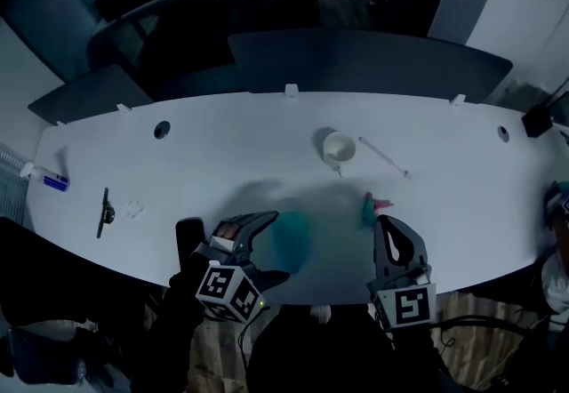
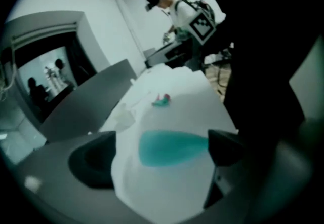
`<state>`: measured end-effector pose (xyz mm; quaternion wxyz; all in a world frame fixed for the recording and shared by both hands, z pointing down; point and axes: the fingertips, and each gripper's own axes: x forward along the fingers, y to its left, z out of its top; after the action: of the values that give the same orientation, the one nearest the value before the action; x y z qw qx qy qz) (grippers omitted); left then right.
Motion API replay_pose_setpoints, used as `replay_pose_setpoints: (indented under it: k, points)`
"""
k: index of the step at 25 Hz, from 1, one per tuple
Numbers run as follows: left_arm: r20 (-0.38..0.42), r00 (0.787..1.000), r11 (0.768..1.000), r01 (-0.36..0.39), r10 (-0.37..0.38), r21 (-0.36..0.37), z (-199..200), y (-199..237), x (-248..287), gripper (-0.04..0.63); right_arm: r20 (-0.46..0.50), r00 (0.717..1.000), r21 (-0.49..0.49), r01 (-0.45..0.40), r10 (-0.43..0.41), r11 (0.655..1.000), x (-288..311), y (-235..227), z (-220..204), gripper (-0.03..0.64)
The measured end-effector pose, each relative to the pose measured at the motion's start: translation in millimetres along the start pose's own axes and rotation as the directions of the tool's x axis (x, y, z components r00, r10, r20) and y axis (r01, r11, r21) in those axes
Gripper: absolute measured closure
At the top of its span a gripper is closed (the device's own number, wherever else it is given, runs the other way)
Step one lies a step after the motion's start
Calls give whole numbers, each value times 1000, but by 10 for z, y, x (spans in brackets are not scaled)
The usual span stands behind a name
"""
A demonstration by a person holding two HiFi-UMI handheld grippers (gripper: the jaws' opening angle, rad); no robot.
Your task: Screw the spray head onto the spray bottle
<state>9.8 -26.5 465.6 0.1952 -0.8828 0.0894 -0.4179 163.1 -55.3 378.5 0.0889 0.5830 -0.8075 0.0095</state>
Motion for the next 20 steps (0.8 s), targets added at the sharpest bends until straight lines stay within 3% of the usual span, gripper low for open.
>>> replay_pose_setpoints:
  k: [2, 3, 5, 8, 11, 14, 17, 20]
  points:
    - [-32, 993, 981, 120, -116, 154, -71, -154, 77, 3, -14, 1000, -3, 27, -27, 1000, 32, 42, -20, 612]
    - [-63, 984, 955, 175, -164, 240, -113, -233, 108, 3, -21, 999, -6, 37, -37, 999, 44, 64, -27, 612]
    - [-146, 961, 868, 276, -236, 414, -213, -360, 181, 3, -34, 998, -15, 48, -49, 999, 70, 99, -37, 612]
    - [-231, 931, 709, 364, -282, 604, -267, -428, 337, 3, -38, 998, -25, 56, -57, 998, 111, 151, -29, 611]
    - [-268, 893, 600, 443, -362, 666, -207, -558, 483, 3, -39, 997, -29, 62, -63, 998, 130, 200, -7, 612]
    - [-332, 855, 518, 508, -397, 688, -277, -645, 614, 3, -39, 997, -36, 62, -63, 997, 127, 229, 23, 611]
    - [-413, 819, 467, 569, -399, 677, -458, -639, 712, 4, -35, 997, -36, 73, -74, 997, 113, 212, 49, 611]
    - [-465, 798, 431, 600, -383, 674, -641, -587, 800, 7, -35, 995, -36, 88, -90, 995, 87, 175, 61, 611]
